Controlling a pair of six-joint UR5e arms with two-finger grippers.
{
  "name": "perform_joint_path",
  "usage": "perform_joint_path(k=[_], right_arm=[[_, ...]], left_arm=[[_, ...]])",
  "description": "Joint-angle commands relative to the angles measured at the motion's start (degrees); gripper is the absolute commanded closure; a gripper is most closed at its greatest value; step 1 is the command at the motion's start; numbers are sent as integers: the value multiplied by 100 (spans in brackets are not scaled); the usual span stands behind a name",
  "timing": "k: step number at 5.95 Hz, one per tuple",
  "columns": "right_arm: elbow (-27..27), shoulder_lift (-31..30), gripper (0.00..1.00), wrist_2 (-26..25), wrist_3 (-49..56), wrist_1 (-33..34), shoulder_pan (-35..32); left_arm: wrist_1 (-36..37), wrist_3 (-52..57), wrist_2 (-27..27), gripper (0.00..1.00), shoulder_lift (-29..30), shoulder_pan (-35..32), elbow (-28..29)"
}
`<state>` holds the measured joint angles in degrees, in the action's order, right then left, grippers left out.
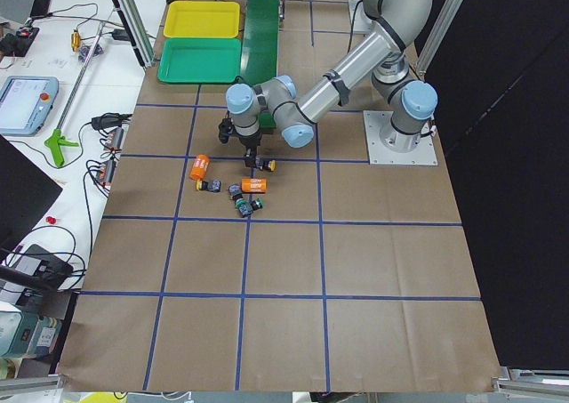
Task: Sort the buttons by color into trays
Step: 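Grasp the yellow-capped button with the left gripper, carry it to belt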
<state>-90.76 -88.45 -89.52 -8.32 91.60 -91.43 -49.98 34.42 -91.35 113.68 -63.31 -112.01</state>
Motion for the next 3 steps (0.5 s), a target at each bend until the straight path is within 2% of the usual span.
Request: perform_joint_path(k=[1, 2, 3], right_arm=[[5, -23, 0, -13, 41, 7, 3], [-4, -66, 0, -21, 41, -1, 3], [-30, -93, 0, -30, 50, -10, 3]], left_arm=[[49, 73, -146, 52, -47, 47, -14], [32, 74, -138, 78, -109, 38, 13], [-3, 82, -138, 92, -153, 47, 30]])
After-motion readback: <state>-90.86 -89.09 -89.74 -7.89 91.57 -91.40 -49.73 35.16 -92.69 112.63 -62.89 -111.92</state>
